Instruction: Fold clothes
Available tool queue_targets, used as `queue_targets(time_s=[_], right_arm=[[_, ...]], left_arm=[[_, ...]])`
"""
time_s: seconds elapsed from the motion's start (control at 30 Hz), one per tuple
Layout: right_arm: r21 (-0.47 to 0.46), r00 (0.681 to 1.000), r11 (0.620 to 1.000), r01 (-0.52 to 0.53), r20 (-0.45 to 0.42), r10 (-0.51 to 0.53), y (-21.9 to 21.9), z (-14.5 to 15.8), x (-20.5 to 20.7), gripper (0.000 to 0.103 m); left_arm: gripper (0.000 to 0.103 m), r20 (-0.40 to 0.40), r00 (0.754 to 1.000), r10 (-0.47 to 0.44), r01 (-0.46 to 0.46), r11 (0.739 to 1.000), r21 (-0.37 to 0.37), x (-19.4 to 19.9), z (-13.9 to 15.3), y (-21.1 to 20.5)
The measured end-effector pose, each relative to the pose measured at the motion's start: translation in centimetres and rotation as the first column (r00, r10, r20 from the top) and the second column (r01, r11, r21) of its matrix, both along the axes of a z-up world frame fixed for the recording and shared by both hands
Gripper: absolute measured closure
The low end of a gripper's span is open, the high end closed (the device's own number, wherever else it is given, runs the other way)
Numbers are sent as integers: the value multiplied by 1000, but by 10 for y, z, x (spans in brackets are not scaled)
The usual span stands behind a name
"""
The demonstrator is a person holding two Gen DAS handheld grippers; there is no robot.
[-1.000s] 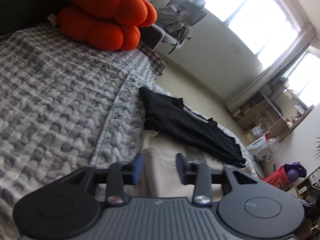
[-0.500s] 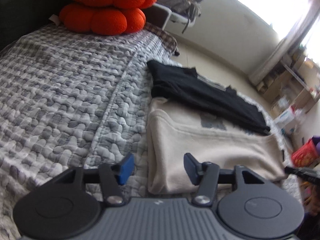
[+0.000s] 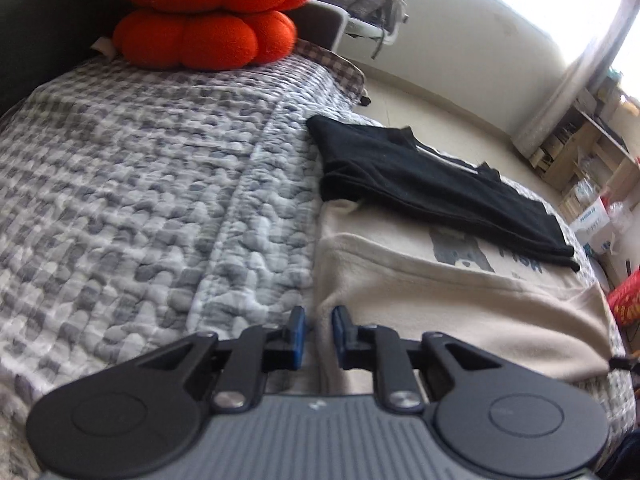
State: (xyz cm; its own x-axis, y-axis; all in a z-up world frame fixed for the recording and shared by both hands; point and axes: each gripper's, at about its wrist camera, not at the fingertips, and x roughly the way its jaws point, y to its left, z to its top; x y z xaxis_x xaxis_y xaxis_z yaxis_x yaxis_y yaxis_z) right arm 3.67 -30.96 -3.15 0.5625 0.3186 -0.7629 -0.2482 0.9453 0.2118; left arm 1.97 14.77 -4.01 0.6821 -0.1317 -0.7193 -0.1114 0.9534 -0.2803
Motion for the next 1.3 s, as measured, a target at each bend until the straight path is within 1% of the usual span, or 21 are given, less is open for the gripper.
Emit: queue_targets(time_s=[0.07, 0.13, 0.2, 0.23, 0.37, 0.53, 0.57, 0.6, 0.67, 0.7, 0.73, 0.77, 0.93, 0.97, 1.03, 1.07, 1.1, 1.17, 1.23, 1.27, 1.3], right_arm=[[1, 1000, 1000, 14, 2, -14, -5, 3, -6, 102], [-10, 999, 999, 33, 18, -33, -14, 7, -13, 102], [16, 997, 999, 35, 61, -36, -25, 13, -16, 101], [38, 995, 999, 35, 92, -38, -28, 17, -13, 99], [81, 990, 997, -10, 142, -2, -14, 28, 26, 63], [39, 988, 999, -24, 155, 18, 2, 18, 48, 63], [25, 988, 999, -24, 154, 20, 6, 15, 50, 67], [12, 988, 1000, -24, 154, 22, 9, 12, 53, 97], [-16, 988, 1000, -25, 153, 27, 16, 6, 58, 98], [-30, 988, 999, -25, 153, 29, 19, 3, 61, 98], [-15, 983, 1000, -14, 182, 17, 17, 6, 57, 98], [3, 975, 1000, -1, 223, 0, 13, 12, 50, 98], [14, 974, 998, 65, 216, -67, 10, 8, 55, 98], [-10, 985, 998, 67, 160, -64, 13, -3, 63, 98], [-8, 989, 996, 88, 122, -87, 13, -17, 68, 95], [21, 987, 995, 100, 127, -102, 9, -12, 65, 92], [54, 984, 992, 112, 135, -119, 4, -7, 62, 80], [93, 976, 987, 131, 163, -145, -5, 6, 48, 67], [99, 975, 987, 127, 168, -142, -11, 14, 32, 67], [106, 980, 986, 128, 139, -142, -13, 14, 25, 67], [115, 984, 985, 129, 107, -141, -14, 14, 18, 67]], left_arm=[[79, 14, 1000, 28, -27, 999, -37, -9, 4, 8], [74, 31, 999, 27, -25, 998, -53, -18, 9, 10], [55, 43, 999, 6, -3, 997, -71, -20, 11, 7], [53, 43, 999, -3, 6, 997, -71, -18, 12, 3], [52, 13, 1000, 6, -6, 1000, -8, 4, 10, -10], [48, -33, 999, 10, -9, 999, 36, 33, 1, -19], [49, -40, 999, 9, -7, 999, 49, 39, -2, -22], [55, -48, 999, 3, 1, 997, 72, 43, -5, -25], [73, -37, 999, -24, 28, 993, 119, 46, -7, -30], [86, -27, 999, -35, 38, 992, 118, 46, -5, -31], [90, -15, 999, -35, 37, 993, 113, 44, -3, -30], [90, -4, 999, -35, 36, 993, 109, 43, -1, -29], [90, 14, 999, -30, 28, 995, 96, 46, -7, -28], [89, 17, 999, -29, 28, 995, 94, 46, -8, -28], [79, 19, 1000, -17, 15, 996, 93, 44, -6, -24], [70, 20, 1000, -5, 3, 995, 98, 41, -4, -21], [62, 25, 1000, 17, -19, 995, 103, 36, -1, -17], [61, 53, 998, 43, -47, 996, 71, 22, 8, -8], [54, 74, 995, 62, -65, 997, 34, 5, 16, 0], [48, 66, 996, 67, -69, 997, 26, -2, 19, 1], [46, 57, 996, 72, -73, 997, 19, -9, 21, 2]])
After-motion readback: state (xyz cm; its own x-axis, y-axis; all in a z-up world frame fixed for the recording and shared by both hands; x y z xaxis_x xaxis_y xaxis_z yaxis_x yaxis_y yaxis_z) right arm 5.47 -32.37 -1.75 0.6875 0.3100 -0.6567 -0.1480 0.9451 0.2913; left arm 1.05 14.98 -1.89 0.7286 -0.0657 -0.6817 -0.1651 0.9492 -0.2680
